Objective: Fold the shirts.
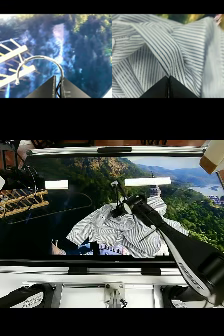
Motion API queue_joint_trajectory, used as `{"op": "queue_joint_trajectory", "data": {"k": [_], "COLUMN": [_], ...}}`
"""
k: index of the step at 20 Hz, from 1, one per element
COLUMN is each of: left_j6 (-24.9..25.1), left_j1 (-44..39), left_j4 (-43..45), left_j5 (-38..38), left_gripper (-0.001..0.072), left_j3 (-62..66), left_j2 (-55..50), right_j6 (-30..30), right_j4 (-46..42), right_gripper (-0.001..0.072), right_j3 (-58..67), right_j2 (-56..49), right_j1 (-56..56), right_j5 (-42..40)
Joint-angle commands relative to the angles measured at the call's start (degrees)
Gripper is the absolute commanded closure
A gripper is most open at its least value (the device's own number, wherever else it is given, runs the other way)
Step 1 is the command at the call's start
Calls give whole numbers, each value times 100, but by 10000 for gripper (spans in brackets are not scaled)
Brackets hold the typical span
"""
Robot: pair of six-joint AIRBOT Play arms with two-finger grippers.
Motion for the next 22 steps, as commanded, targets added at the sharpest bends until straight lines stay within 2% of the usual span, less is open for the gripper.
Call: {"op": "queue_joint_trajectory", "data": {"k": [1, 3, 4, 6, 9, 11, 15, 17, 20, 22], "left_j6": [-24, -61, -411, -1014, -1709, -2127, -2765, -3067, -3873, -4181], "left_j1": [-168, -466, -1003, -1655, -2319, -2461, -2586, -2774, -2909, -2914], "left_j4": [-223, -238, -223, 173, 1169, 1703, 1749, 1864, 2669, 2837], "left_j5": [35, 55, 205, 682, 970, 1016, 1032, 1178, 1261, 1384], "left_gripper": [655, 655, 655, 656, 656, 656, 656, 657, 657, 657], "left_j3": [-44, -142, -358, -627, -629, -629, -636, -669, -675, -675], "left_j2": [7, 7, 28, 107, 260, 520, 957, 855, 479, 278], "right_j6": [-44, -22, 142, 461, 758, 973, 1412, 1558, 1646, 1661], "right_j4": [-236, -179, -164, -166, -166, -155, 125, 249, 450, 592], "right_gripper": [649, 649, 650, 650, 650, 650, 650, 650, 650, 650], "right_j3": [76, 299, 704, 1152, 1652, 1716, 1716, 1716, 1718, 1718], "right_j2": [918, 1274, 1626, 1858, 1919, 1919, 1919, 1919, 1919, 1943], "right_j1": [-7, -4, -4, -4, -4, -4, 2, 2, 2, 2], "right_j5": [518, 1064, 1661, 1976, 2334, 2400, 2249, 2090, 1987, 1939]}}
